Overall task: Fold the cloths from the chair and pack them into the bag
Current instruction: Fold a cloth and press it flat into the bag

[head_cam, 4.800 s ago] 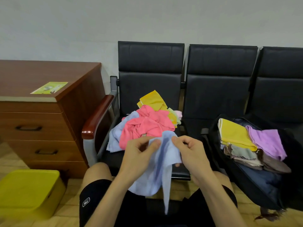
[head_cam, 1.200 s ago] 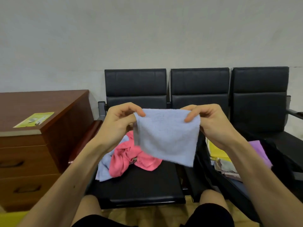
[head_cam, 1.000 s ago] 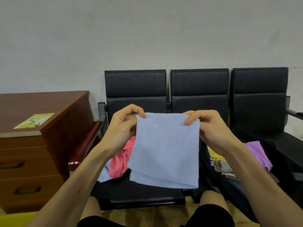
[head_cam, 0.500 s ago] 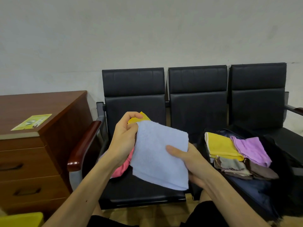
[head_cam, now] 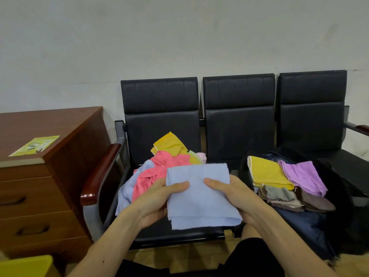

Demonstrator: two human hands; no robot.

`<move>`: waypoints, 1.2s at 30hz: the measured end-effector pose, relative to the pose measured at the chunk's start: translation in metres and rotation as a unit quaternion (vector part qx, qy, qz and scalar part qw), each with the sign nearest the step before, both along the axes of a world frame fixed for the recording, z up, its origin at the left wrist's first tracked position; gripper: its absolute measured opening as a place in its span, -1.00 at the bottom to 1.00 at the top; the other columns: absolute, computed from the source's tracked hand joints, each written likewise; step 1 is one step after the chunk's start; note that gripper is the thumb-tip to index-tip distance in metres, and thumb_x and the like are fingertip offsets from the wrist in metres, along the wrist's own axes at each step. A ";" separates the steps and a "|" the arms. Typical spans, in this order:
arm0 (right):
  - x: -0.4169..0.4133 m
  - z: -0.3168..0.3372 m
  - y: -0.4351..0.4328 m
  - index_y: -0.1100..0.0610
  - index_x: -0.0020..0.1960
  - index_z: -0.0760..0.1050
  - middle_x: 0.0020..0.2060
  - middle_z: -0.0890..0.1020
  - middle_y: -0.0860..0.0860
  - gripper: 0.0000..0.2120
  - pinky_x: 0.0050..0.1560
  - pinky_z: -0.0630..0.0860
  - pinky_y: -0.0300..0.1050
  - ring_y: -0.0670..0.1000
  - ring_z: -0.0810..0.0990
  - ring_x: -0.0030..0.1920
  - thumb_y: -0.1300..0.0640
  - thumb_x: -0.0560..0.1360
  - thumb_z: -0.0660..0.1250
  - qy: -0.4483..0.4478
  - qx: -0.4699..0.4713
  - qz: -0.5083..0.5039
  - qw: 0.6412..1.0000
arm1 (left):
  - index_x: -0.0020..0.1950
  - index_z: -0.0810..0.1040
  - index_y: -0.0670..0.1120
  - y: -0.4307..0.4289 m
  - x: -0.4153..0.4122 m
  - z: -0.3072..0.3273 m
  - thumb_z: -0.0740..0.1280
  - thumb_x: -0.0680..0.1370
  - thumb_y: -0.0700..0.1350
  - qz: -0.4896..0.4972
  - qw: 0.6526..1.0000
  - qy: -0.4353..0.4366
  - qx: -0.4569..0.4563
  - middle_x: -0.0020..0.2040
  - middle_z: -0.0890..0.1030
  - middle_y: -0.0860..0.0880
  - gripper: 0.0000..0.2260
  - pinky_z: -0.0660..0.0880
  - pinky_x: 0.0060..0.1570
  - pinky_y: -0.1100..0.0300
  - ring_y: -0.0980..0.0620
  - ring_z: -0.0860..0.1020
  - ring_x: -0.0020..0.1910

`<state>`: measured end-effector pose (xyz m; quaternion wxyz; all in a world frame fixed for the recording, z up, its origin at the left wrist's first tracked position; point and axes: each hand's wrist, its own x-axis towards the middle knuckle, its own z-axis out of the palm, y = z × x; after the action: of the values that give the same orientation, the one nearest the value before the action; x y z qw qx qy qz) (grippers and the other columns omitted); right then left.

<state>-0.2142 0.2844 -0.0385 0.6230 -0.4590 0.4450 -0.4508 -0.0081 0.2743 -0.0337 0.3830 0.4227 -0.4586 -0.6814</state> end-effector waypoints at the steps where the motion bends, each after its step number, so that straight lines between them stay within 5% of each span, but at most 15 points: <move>1: -0.002 -0.005 0.001 0.15 0.21 0.59 0.02 0.73 0.07 -0.66 -0.12 0.64 -0.09 0.07 0.72 0.01 0.06 0.47 0.42 0.010 0.035 0.021 0.999 | 0.16 0.64 -0.08 -0.001 0.001 -0.003 0.45 0.43 -0.11 0.006 1.000 -0.021 0.005 0.11 0.70 -0.11 -0.70 0.54 0.22 -0.08 -0.09 0.67 0.10; 6: -0.012 -0.015 0.000 0.14 0.29 0.56 0.14 0.69 0.09 -0.57 0.31 0.48 0.24 0.11 0.67 0.15 0.06 0.45 0.44 0.047 0.056 0.079 0.994 | 0.27 0.58 -0.15 -0.003 0.002 -0.009 0.38 0.56 -0.15 0.009 0.998 -0.040 0.056 0.12 0.70 -0.10 -0.71 0.61 0.10 0.03 -0.07 0.68 0.09; 9: -0.023 0.007 0.001 0.05 0.25 0.59 0.13 0.69 0.05 -0.65 0.10 0.62 0.01 0.06 0.68 0.12 0.19 0.47 0.38 0.009 -0.050 0.051 0.997 | 0.34 0.53 -0.12 -0.004 0.008 0.009 0.35 0.53 -0.29 -0.046 0.999 0.014 -0.019 0.23 0.65 -0.12 -0.63 0.58 0.19 -0.02 -0.13 0.62 0.22; 13: -0.042 0.035 0.007 -0.03 -0.18 0.74 -0.08 0.73 -0.05 -0.59 -0.14 0.61 -0.21 -0.05 0.71 -0.05 0.38 0.52 0.25 0.020 -0.149 0.075 0.986 | -0.11 0.76 -0.07 -0.001 0.011 0.041 0.33 0.53 -0.40 -0.043 0.983 -0.044 -0.173 0.08 0.71 -0.12 -0.71 0.63 0.03 0.03 -0.12 0.66 0.10; 17: -0.048 0.034 0.006 0.00 -0.23 0.71 -0.10 0.70 0.01 -0.55 -0.19 0.61 -0.20 0.00 0.68 -0.06 0.40 0.57 0.20 0.025 -0.176 0.065 0.982 | -0.19 0.76 -0.06 -0.003 0.003 0.041 0.17 0.60 -0.46 -0.043 0.977 -0.074 -0.194 0.07 0.71 -0.12 -0.54 0.64 0.00 0.07 -0.10 0.67 0.09; 20: -0.054 0.022 0.005 0.07 -0.09 0.70 0.00 0.65 0.10 -0.82 -0.16 0.60 -0.16 0.08 0.64 0.02 0.19 0.36 0.37 -0.009 -0.159 0.099 0.982 | -0.18 0.75 -0.07 -0.007 0.001 0.030 0.19 0.58 -0.45 -0.033 0.981 -0.058 -0.183 0.08 0.71 -0.13 -0.57 0.63 0.00 0.11 -0.10 0.67 0.11; 23: -0.061 0.006 0.005 0.12 -0.06 0.69 0.10 0.65 0.13 -0.64 -0.09 0.61 -0.07 0.13 0.65 0.08 -0.15 0.47 0.32 -0.070 -0.089 0.067 0.991 | -0.14 0.76 -0.04 -0.014 -0.007 0.017 0.17 0.60 -0.42 -0.046 0.983 -0.052 -0.171 0.13 0.69 -0.12 -0.56 0.60 0.14 0.06 -0.09 0.64 0.17; 25: -0.068 -0.009 0.004 0.10 -0.15 0.70 0.02 0.65 0.08 -0.64 -0.13 0.60 -0.10 0.06 0.65 0.01 -0.10 0.54 0.24 -0.044 -0.061 -0.001 0.997 | -0.14 0.76 -0.04 -0.020 -0.019 0.005 0.17 0.61 -0.38 -0.049 0.988 -0.040 -0.141 0.12 0.69 -0.11 -0.58 0.61 0.13 0.07 -0.07 0.64 0.16; 28: -0.081 -0.031 0.003 0.07 -0.09 0.72 0.06 0.64 0.10 -0.86 -0.08 0.61 -0.11 0.06 0.63 0.02 0.10 0.42 0.40 0.017 -0.048 -0.032 0.998 | -0.17 0.75 -0.11 -0.030 -0.041 -0.015 0.12 0.57 -0.36 -0.037 0.997 -0.007 -0.066 0.09 0.70 -0.10 -0.58 0.64 -0.03 0.13 -0.08 0.63 0.12; 30: -0.095 -0.047 0.004 0.07 -0.03 0.71 0.15 0.62 0.14 -0.82 0.00 0.62 -0.05 0.11 0.63 0.09 0.16 0.37 0.45 0.010 -0.022 -0.050 0.998 | -0.19 0.74 -0.19 -0.038 -0.059 -0.026 0.13 0.48 -0.28 -0.042 0.999 0.027 -0.021 0.04 0.71 -0.11 -0.65 0.62 -0.17 0.21 -0.08 0.62 0.09; 32: -0.109 -0.064 0.006 0.07 0.02 0.70 0.17 0.62 0.16 -0.76 0.02 0.63 -0.02 0.16 0.63 0.15 0.17 0.35 0.48 0.001 -0.003 -0.081 0.997 | -0.10 0.73 -0.24 -0.046 -0.078 -0.039 0.31 0.41 -0.18 -0.074 0.997 0.026 0.000 0.06 0.71 -0.14 -0.77 0.63 -0.06 0.15 -0.09 0.65 0.07; 36: -0.142 -0.097 0.011 -0.01 0.08 0.69 0.11 0.67 0.09 -0.71 0.01 0.62 -0.04 0.12 0.66 0.12 0.11 0.36 0.50 0.030 0.023 -0.156 0.987 | -0.03 0.74 -0.10 -0.067 -0.122 -0.082 0.45 0.44 -0.32 -0.109 0.991 -0.076 -0.019 0.14 0.67 -0.15 -0.82 0.63 0.01 0.07 -0.09 0.67 0.08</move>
<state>-0.3566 0.2952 -0.1351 0.5415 -0.3827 0.5403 -0.5180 -0.1296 0.2071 -0.1153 0.2787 0.4132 -0.5425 -0.6763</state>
